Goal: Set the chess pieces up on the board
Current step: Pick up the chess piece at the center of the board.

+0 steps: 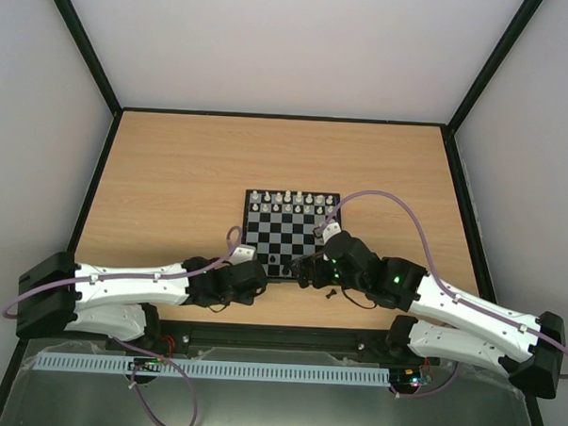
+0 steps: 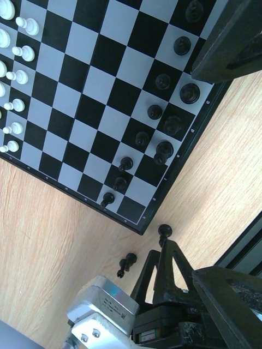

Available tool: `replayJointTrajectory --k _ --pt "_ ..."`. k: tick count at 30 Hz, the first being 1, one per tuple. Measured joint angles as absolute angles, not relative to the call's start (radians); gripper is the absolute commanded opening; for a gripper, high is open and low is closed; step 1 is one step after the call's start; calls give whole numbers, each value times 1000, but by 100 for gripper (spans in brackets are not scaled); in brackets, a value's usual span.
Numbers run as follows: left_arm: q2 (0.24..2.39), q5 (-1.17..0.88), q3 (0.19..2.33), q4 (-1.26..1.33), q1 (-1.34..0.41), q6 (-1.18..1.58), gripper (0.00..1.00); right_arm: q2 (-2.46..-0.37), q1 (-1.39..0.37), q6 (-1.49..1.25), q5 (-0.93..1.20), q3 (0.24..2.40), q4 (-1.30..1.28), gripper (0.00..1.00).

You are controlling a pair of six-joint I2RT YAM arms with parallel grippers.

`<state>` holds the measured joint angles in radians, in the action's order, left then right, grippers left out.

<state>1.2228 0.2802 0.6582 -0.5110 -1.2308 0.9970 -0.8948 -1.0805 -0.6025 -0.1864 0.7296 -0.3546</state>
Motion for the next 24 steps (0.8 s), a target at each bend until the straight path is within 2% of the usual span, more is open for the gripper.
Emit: replayJointTrajectory --k 9,15,19,22,24 --pt "1233 270 650 -502 -1211 991 37 -901 -1081 -603 -191 730 -355 93" --pt "1260 263 639 -497 -1201 986 37 -906 -1081 -603 -192 729 -355 93" --pt "1281 257 635 -490 -1199 979 33 -906 -1081 -602 -192 728 -356 93" --pt "1288 251 634 -487 -1196 975 28 -906 -1081 -602 -192 727 -356 93" --pt "1292 249 634 -484 -1192 970 20 -906 -1081 -602 -192 725 -356 93"
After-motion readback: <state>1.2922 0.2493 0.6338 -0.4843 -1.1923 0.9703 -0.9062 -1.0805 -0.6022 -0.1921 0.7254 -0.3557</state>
